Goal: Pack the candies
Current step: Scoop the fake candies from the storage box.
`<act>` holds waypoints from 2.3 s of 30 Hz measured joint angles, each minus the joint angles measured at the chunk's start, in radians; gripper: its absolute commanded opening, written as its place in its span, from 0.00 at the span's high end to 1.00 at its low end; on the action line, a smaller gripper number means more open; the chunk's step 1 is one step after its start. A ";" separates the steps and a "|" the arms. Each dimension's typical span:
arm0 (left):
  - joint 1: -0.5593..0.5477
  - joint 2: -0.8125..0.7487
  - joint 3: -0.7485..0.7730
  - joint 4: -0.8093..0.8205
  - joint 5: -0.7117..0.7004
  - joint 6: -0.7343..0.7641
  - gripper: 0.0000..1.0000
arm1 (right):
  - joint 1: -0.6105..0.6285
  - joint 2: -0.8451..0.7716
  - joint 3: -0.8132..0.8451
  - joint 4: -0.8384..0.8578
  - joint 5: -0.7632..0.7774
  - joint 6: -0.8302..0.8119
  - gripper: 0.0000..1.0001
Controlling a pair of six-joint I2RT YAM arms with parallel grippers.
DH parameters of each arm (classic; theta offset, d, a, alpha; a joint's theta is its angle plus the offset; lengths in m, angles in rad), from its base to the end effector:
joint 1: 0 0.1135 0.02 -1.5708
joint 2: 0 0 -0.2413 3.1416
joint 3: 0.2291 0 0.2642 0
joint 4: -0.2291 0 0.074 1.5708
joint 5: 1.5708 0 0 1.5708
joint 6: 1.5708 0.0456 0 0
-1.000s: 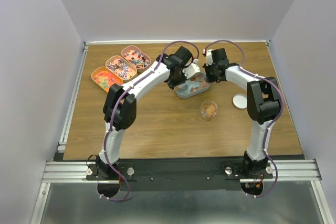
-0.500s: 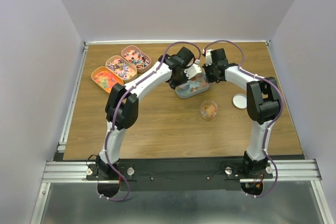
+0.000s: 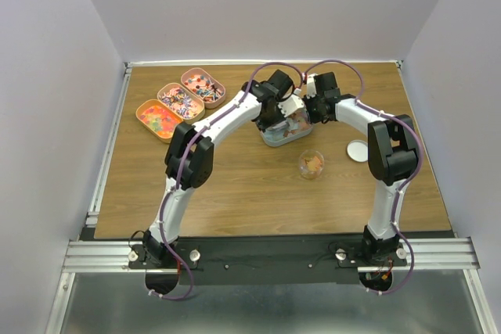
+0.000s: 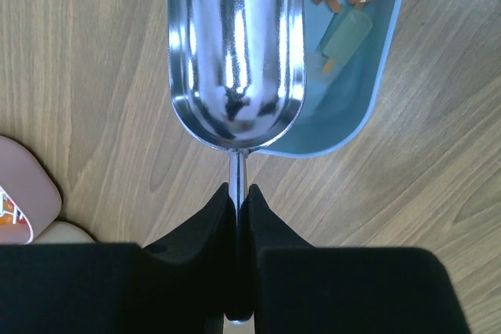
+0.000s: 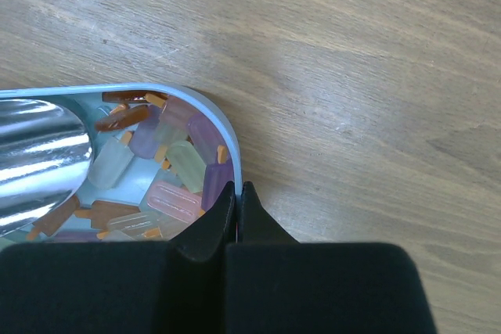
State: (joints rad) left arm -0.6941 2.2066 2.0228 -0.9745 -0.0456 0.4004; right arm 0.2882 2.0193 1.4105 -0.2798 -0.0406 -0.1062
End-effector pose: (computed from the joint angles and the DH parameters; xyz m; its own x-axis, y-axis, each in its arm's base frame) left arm 0.3665 -0.3024 0.2101 -0.4048 0.8435 -0.3529 0.8500 0.4894 0.1947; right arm 0.4265 0.1284 0.1402 -0.7073 -0.3201 -0.6303 -0.3857 0.9220 -0.0355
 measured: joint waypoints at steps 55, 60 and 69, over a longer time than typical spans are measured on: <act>-0.028 0.030 0.014 -0.013 -0.086 0.008 1.00 | 0.006 0.000 0.000 0.005 -0.002 0.000 0.99; -0.028 0.066 0.017 0.012 -0.085 0.017 1.00 | 0.006 0.000 0.000 0.005 -0.002 0.000 0.99; -0.025 0.080 0.017 0.024 -0.085 0.031 1.00 | 0.006 0.000 0.000 0.008 -0.002 0.000 0.99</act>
State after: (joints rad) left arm -0.7189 2.2871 2.0396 -0.9508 -0.1310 0.4313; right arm 0.2947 2.0193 1.4105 -0.2722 -0.0429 -0.1059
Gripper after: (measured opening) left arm 0.185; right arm 0.014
